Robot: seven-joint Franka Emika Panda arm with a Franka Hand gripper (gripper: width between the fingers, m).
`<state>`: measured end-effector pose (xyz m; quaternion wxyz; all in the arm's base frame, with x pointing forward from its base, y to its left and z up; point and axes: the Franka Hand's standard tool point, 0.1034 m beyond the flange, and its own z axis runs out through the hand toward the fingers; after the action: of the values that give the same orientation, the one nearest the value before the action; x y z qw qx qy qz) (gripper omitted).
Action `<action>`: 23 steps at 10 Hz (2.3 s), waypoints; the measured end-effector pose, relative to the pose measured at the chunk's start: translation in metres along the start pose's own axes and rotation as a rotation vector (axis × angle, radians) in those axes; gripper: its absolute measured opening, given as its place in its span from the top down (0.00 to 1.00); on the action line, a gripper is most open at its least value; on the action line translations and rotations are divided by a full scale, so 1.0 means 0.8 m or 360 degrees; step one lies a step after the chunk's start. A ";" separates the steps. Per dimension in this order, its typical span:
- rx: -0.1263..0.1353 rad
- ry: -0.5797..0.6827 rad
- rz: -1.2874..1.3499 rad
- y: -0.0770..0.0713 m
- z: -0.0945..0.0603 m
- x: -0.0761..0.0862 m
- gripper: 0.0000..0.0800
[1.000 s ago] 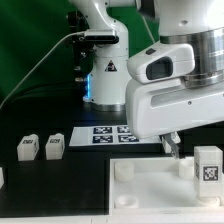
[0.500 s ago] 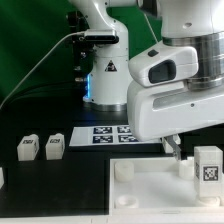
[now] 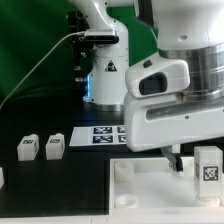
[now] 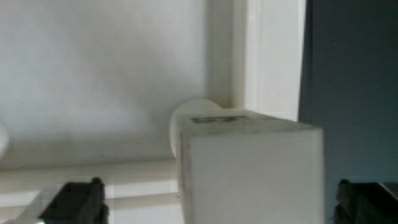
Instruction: Assemble one leg
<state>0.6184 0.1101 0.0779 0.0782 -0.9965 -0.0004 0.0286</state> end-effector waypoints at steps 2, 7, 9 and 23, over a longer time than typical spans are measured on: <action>0.0001 0.0016 -0.0003 -0.001 0.002 0.002 0.19; -0.0001 0.0015 0.0049 0.000 0.003 0.001 0.63; 0.0005 0.0015 0.0372 -0.001 0.003 0.001 0.63; 0.0195 0.0002 0.2309 -0.004 0.009 0.008 0.23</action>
Offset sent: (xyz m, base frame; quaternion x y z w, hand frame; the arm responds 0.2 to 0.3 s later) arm 0.0000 0.0000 0.0000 0.0000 0.0000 0.0000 1.0000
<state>0.6241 0.1143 0.0706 0.0951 -0.7398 0.6621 0.0728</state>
